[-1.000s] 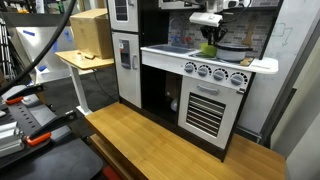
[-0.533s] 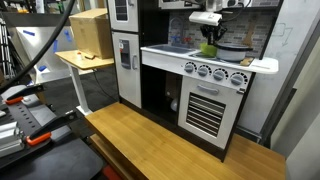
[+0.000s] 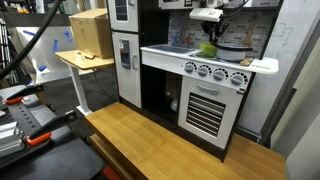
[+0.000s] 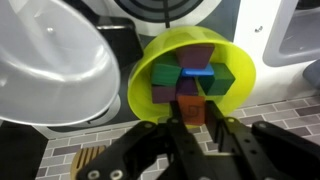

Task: Pick up the brown object from the green bowl and place it on the stove

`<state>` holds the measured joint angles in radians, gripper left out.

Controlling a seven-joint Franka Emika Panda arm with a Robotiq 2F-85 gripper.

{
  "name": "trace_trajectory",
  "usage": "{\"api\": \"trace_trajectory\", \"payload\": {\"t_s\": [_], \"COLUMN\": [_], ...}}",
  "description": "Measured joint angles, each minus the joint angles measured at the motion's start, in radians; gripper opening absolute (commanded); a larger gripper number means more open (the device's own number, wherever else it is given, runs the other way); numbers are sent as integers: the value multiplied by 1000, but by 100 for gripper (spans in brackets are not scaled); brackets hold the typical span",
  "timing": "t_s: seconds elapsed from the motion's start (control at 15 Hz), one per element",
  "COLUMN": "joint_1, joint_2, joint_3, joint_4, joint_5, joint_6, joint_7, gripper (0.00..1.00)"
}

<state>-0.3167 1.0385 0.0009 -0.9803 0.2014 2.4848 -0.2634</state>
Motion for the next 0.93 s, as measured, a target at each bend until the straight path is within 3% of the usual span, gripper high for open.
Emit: {"api": "trace_trajectory", "payload": {"t_s": [0.47, 0.93], "joint_1": [-17, -70], "joint_2": [-190, -406], "joint_3": [0, 27], "joint_4": [-270, -582], "joint_5": [2, 2], "joint_6": [88, 99], "joint_7": [-73, -180], "gripper": [7, 7]}}
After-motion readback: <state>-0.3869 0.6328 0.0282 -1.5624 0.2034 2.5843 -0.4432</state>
